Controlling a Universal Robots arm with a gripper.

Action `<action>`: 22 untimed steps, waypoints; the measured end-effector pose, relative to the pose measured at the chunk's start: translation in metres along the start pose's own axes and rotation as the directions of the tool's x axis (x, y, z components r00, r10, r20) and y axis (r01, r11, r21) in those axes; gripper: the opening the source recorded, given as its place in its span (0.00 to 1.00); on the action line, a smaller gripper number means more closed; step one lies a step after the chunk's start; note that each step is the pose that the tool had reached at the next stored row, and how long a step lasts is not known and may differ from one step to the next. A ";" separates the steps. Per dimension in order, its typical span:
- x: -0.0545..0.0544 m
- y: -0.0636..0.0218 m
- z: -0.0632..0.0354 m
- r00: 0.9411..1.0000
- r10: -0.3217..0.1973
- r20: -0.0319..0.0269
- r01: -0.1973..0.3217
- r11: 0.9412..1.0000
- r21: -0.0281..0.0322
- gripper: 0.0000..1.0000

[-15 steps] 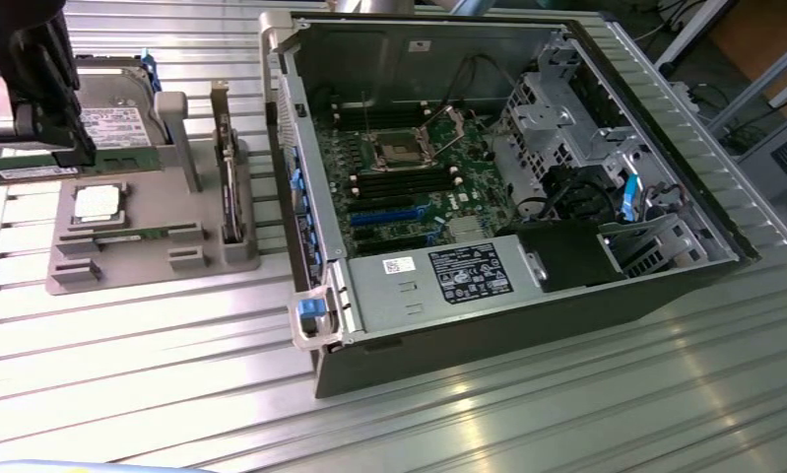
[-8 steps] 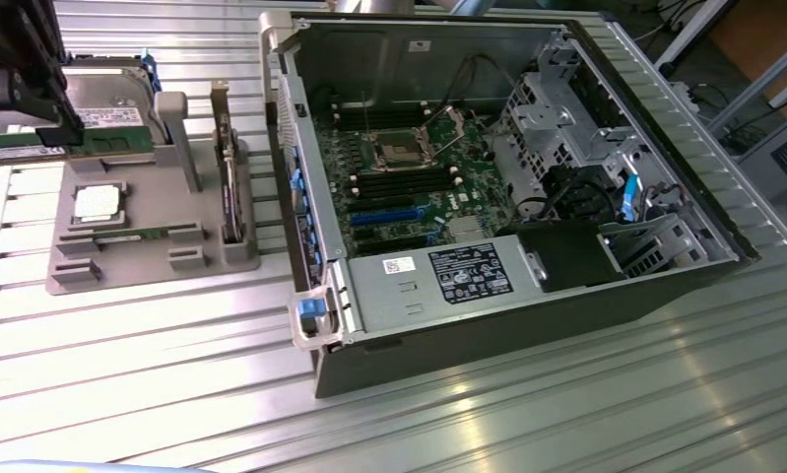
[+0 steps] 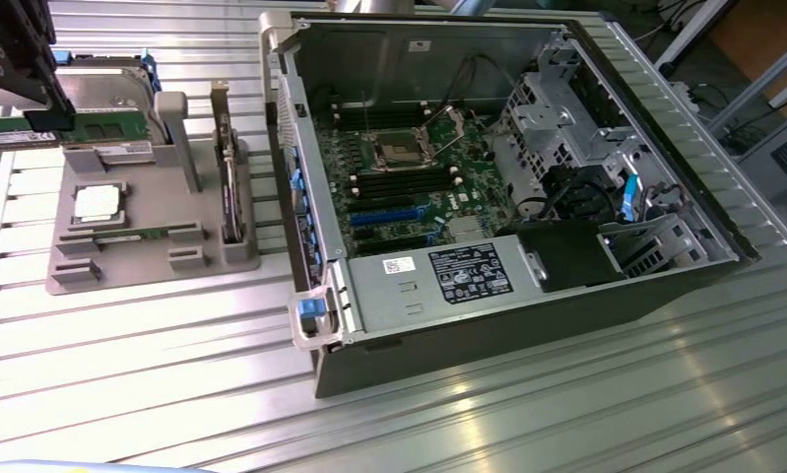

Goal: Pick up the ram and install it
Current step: 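Pick up the ram and move it above insertion slot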

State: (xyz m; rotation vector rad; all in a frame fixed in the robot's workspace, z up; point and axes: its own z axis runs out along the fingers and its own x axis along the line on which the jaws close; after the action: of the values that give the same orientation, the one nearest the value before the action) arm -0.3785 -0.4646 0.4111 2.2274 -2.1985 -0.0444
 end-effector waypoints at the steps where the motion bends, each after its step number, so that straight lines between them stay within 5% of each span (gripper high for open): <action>1: 0.000 0.0000 0.0000 1.000 0.000 0.000 0.000 1.000 0.000 0.12; 5: 0.000 -0.0015 -0.0003 1.000 0.000 0.000 0.000 1.000 0.000 0.12; 17: 0.000 -0.0305 -0.0009 1.000 0.000 -0.002 0.000 1.000 0.000 0.12; 22: 0.000 -0.0348 -0.0010 1.000 0.000 -0.003 0.000 1.000 0.000 0.12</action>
State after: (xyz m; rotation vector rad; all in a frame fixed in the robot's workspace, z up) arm -0.3437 -0.4646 0.4111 2.2260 -2.1971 -0.0411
